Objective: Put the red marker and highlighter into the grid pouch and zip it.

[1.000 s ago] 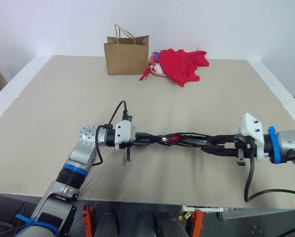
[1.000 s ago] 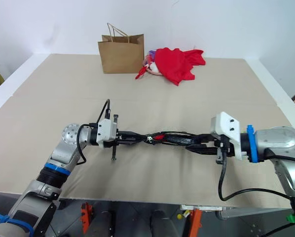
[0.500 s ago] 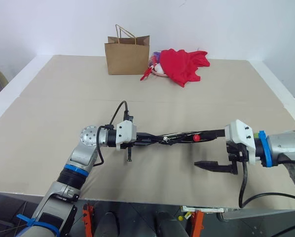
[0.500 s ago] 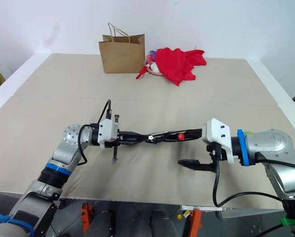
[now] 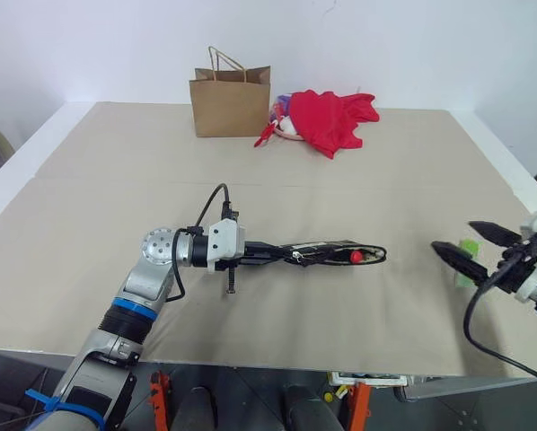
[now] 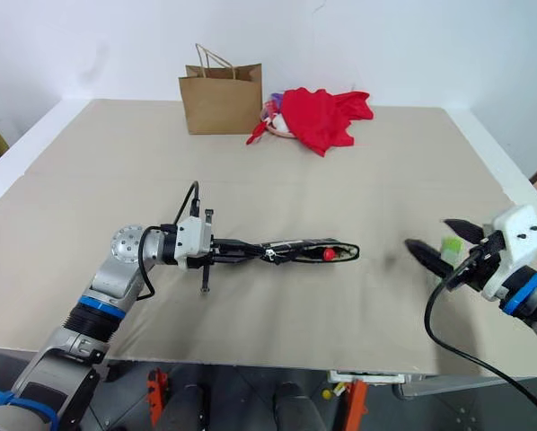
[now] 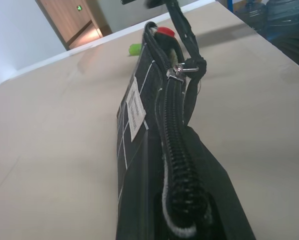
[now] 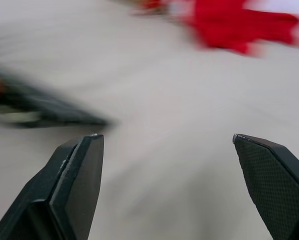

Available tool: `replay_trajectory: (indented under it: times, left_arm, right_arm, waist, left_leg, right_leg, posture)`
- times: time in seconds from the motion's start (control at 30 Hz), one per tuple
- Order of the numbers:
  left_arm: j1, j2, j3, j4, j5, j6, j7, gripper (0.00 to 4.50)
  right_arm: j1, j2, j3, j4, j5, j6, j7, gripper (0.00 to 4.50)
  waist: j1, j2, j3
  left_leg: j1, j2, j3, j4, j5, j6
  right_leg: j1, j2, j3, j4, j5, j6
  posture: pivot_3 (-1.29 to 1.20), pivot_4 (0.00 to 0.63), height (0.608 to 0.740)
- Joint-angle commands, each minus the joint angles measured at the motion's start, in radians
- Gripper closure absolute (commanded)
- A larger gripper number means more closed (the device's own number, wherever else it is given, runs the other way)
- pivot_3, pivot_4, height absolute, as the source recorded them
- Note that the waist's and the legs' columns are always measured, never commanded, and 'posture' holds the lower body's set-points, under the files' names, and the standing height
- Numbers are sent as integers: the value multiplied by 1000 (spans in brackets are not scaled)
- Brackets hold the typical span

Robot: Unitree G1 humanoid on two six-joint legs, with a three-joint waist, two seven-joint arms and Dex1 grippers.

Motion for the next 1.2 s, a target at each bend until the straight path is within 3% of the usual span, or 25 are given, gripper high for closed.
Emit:
replay_trajectory:
  times: [0.03,0.2,0.43,0.53,0.63,0.73,0.83,0.97,1.1,1.2]
  left_arm:
    - [-5,1,11,-15,-7,-3,6,4500]
    - [-5,-3,4,-16,-3,-8,4,4500]
    - [-11,-6,0,-14,2,-12,5,4500]
    - [-10,-3,3,-16,2,-13,2,4500]
    - [-12,1,5,-11,3,-15,1,4500]
    - [-13,1,5,-10,4,-15,3,4500]
    - [-16,1,4,-9,5,-15,3,4500]
    - [-21,0,0,-4,8,-22,-3,4500]
    - [-19,0,-3,-3,7,-26,-8,4500]
    - [-17,0,-4,-3,7,-28,-11,4500]
  right_arm:
    - [13,112,-47,-4,-105,26,-277,41]
    - [-6,218,-4,12,-135,85,-418,41]
    - [-52,280,68,113,-171,111,-497,41]
    - [-54,293,63,132,-177,140,-532,849]
    - [-41,301,69,126,-182,153,-546,2276]
    - [-24,311,82,98,-177,163,-556,3427]
    - [-10,305,104,66,-182,162,-547,3401]
    - [-45,217,144,-18,-160,72,-405,3401]
    - [-127,2,166,-91,-101,-77,-94,3401]
    - [-190,-109,160,-106,-2,-111,103,3401]
  waist:
    - [0,0,0]
    - [-1,3,0]
    - [-5,2,0]
    - [-5,1,-1]
    - [-4,0,-1]
    - [2,-3,-3]
    - [3,-3,-3]
    - [2,-3,-3]
    - [-11,11,5]
    - [-10,10,5]
  left_leg:
    - [0,0,0,0,0,0]
    - [0,0,0,-1,0,0]
    - [0,0,0,-1,0,0]
    - [0,0,0,0,0,0]
    - [0,0,-1,0,0,0]
    - [0,-1,-2,0,0,0]
    - [0,-2,-4,0,0,0]
    - [0,-2,-5,-2,0,0]
    - [-1,-3,-3,-2,0,0]
    - [0,-3,-5,-2,0,0]
  right_leg:
    - [0,0,0,0,0,0]
    - [-1,0,0,0,0,0]
    - [0,0,0,1,-1,-1]
    - [0,0,0,1,-1,-2]
    - [1,0,0,1,-2,-4]
    - [2,0,0,1,-3,-4]
    - [2,0,0,1,-4,-5]
    - [2,0,-2,1,-4,-5]
    - [1,0,1,1,-2,0]
    - [1,0,-1,1,-2,0]
  posture:
    - [0,150,740]
    - [0,150,740]
    - [0,150,740]
    - [0,150,740]
    - [0,150,740]
    - [0,150,740]
    - [0,150,740]
    - [0,150,740]
    - [0,150,740]
    - [0,150,740]
